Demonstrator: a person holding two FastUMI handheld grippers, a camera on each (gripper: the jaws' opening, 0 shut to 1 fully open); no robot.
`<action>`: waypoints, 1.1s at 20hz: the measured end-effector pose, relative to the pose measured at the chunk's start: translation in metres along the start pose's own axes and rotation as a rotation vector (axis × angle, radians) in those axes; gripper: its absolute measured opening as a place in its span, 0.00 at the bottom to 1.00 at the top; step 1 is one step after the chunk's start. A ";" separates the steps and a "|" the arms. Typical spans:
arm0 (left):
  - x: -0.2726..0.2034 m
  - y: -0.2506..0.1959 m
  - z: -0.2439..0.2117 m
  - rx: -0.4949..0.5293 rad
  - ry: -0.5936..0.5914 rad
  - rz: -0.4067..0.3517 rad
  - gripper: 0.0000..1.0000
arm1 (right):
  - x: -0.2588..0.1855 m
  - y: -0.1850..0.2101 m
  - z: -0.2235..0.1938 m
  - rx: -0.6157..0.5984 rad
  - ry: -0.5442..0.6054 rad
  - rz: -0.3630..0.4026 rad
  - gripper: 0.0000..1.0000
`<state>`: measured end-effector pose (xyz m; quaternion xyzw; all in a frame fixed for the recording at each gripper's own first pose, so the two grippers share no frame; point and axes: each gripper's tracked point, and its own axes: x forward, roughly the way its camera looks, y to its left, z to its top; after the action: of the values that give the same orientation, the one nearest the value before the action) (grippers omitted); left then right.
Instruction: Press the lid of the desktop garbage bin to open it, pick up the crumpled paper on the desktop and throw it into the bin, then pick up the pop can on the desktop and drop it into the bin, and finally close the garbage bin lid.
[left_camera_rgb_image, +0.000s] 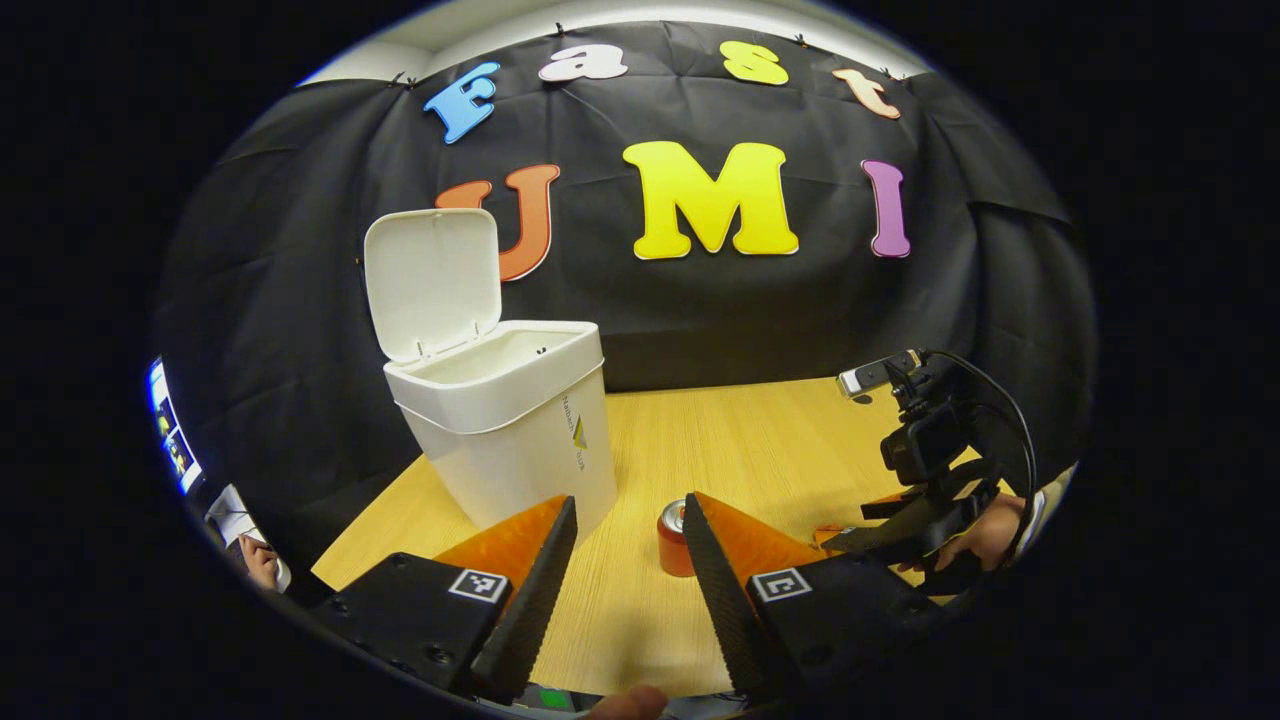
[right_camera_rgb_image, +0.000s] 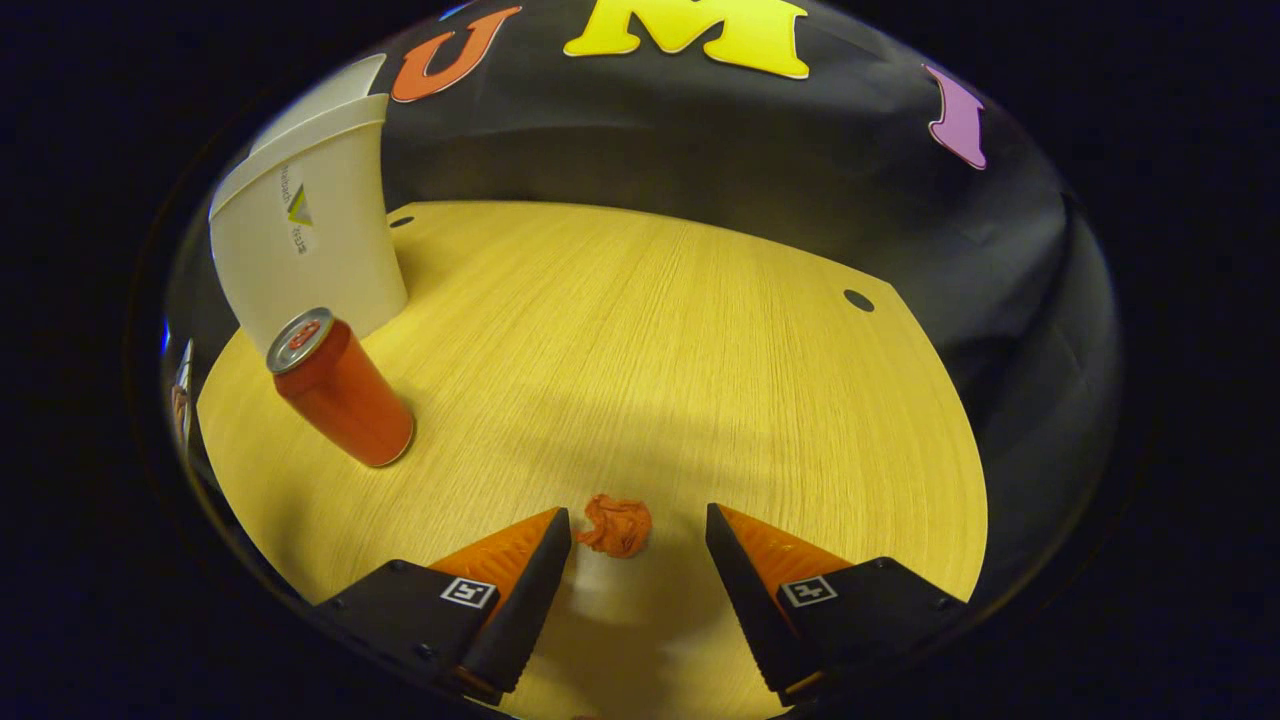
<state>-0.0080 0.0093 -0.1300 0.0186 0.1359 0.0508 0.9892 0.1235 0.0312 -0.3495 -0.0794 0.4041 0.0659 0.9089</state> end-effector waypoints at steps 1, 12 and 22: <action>0.002 0.002 -0.002 -0.003 0.007 0.003 0.74 | 0.005 0.002 -0.006 0.001 0.038 0.004 0.89; 0.001 0.019 -0.011 0.016 0.056 0.041 0.74 | 0.029 0.009 -0.011 0.064 0.214 0.081 0.56; -0.012 0.020 0.012 0.033 -0.005 0.020 0.73 | 0.021 0.016 -0.018 0.053 0.234 0.104 0.30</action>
<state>-0.0186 0.0273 -0.1144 0.0366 0.1341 0.0584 0.9886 0.1211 0.0445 -0.3784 -0.0416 0.5127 0.0927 0.8525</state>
